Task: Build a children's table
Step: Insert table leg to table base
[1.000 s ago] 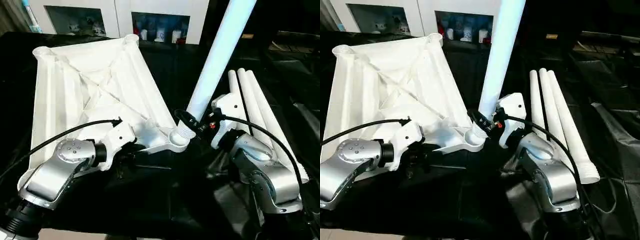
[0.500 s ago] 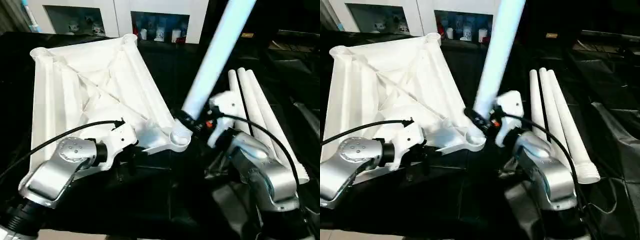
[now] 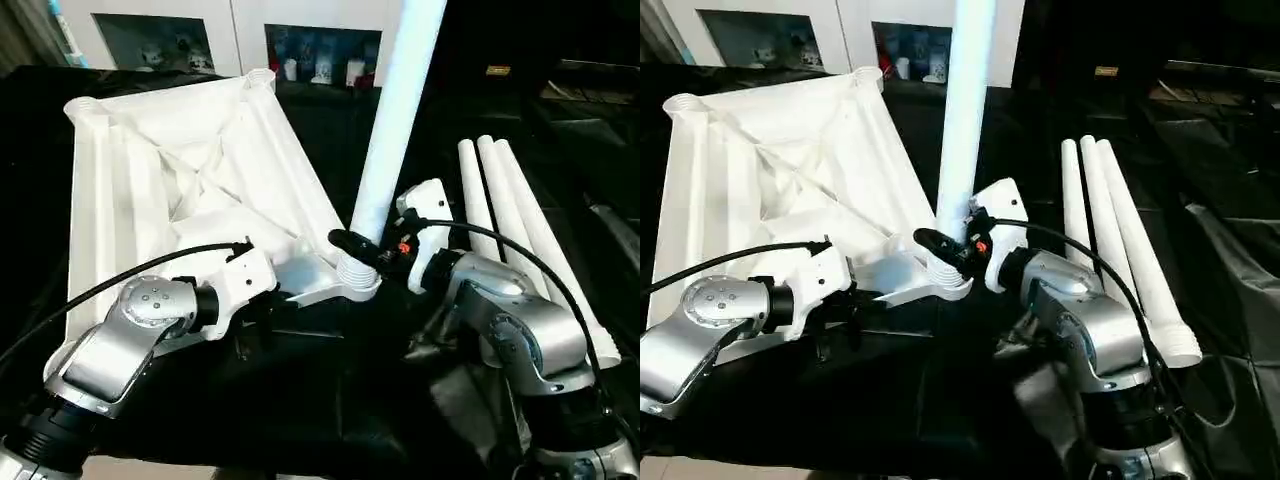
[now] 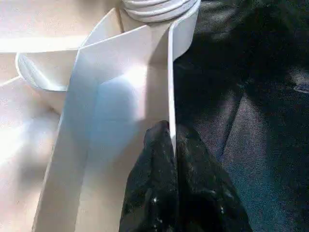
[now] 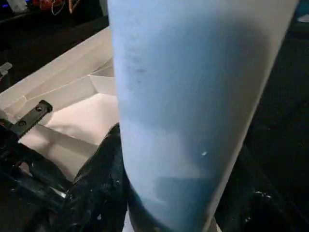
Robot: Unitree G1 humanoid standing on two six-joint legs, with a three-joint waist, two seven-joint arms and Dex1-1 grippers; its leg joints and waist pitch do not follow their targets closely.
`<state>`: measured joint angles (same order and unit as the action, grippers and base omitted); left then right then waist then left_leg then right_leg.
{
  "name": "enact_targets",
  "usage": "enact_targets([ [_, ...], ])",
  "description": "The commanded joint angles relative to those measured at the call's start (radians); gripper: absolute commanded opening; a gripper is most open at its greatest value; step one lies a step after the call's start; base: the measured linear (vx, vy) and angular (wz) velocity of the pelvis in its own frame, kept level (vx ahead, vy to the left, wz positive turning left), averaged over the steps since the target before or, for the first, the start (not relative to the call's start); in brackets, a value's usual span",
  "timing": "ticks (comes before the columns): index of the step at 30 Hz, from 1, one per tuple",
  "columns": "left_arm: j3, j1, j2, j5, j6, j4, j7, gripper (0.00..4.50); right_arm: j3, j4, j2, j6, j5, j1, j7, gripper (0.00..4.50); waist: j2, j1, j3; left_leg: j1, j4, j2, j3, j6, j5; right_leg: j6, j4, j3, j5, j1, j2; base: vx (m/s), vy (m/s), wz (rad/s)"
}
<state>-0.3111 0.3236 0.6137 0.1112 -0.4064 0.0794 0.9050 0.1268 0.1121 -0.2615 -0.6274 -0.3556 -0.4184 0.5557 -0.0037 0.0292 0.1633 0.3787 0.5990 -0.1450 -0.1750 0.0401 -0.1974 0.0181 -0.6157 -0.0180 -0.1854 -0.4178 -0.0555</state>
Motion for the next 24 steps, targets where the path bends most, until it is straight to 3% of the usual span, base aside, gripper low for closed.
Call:
enact_targets([
  [1,0.001,-0.01,-0.013,-0.006,0.021,-0.027,-0.019,0.0,0.013,-0.02,-0.016,-0.034,0.0,-0.001,0.013,1.87,-0.003,-0.006,-0.058,-0.019,-0.086,-0.073,0.026,-0.026,-0.14,0.216,0.076,0.053,-0.249,0.043,-0.085,0.0,0.0,0.0],
  [10,0.009,0.0,-0.015,-0.01,0.035,-0.038,-0.006,0.0,-0.021,-0.04,-0.049,-0.084,-0.038,-0.033,0.056,1.87,-0.002,-0.004,-0.055,-0.018,-0.087,-0.075,0.025,-0.036,-0.133,0.216,0.079,0.054,-0.25,0.039,-0.085,0.0,0.0,0.0],
  [12,0.011,0.004,-0.018,-0.007,0.036,-0.039,-0.004,0.0,-0.022,-0.069,-0.042,-0.075,-0.039,-0.043,0.065,1.87,0.003,-0.005,-0.051,-0.018,-0.089,-0.074,0.026,-0.031,-0.154,0.218,0.082,0.054,-0.276,0.037,-0.086,0.0,0.0,0.0],
  [17,0.009,0.011,-0.024,-0.012,0.043,-0.051,0.003,0.0,-0.006,-0.142,-0.03,-0.044,-0.033,-0.061,0.097,1.87,0.001,-0.006,-0.046,-0.02,-0.092,-0.075,0.026,-0.025,-0.178,0.206,0.089,0.055,-0.332,0.034,-0.088,0.0,0.0,0.0],
  [24,0.019,0.025,-0.029,-0.016,0.046,-0.061,-0.008,0.0,-0.025,-0.22,-0.011,0.002,-0.036,-0.056,0.108,1.86,-0.001,-0.005,-0.04,-0.021,-0.1,-0.077,0.028,-0.021,-0.203,0.187,0.097,0.056,-0.402,0.03,-0.09,0.0,0.0,0.0],
])
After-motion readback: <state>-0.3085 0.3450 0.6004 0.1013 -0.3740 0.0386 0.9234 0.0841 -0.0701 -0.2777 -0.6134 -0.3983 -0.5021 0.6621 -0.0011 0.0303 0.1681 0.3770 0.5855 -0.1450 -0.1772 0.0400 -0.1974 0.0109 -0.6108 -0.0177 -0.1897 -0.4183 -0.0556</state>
